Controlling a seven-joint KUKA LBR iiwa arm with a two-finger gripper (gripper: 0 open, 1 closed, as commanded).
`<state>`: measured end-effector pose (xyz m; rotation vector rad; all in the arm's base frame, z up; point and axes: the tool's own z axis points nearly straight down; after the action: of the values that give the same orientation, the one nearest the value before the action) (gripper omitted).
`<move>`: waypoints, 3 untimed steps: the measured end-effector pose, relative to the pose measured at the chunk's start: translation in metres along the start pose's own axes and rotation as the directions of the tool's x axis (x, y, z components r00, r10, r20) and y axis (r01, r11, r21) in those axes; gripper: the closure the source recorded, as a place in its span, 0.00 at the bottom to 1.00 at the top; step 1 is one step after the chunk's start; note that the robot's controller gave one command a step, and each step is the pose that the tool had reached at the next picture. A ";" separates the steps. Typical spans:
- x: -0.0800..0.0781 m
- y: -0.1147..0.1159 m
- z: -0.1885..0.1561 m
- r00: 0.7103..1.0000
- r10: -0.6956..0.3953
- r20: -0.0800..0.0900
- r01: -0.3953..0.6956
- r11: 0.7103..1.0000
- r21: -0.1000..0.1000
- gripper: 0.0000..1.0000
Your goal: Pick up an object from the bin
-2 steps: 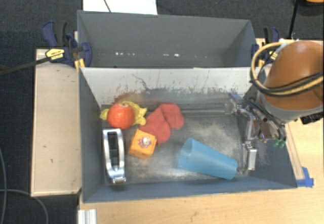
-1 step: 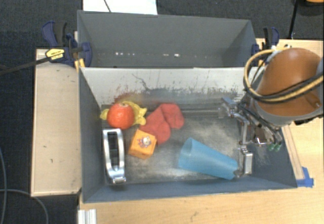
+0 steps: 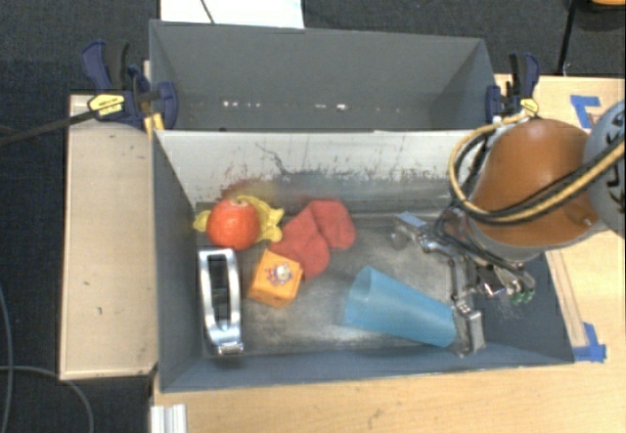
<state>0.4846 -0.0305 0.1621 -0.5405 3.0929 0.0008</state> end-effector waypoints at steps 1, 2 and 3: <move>-0.001 -0.001 0.022 0.999 -0.046 0.000 0.046 0.999 0.000 0.00; 0.001 -0.003 0.047 0.993 0.118 0.002 -0.118 0.993 0.001 0.00; -0.002 -0.001 0.070 1.000 -0.020 0.011 0.020 1.000 0.004 0.00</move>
Offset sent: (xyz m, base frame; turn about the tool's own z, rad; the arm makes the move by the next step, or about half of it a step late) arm -0.0054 -0.0088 -0.0785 -0.0824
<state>0.4867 -0.0310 0.0924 -0.5688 3.0764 -0.0018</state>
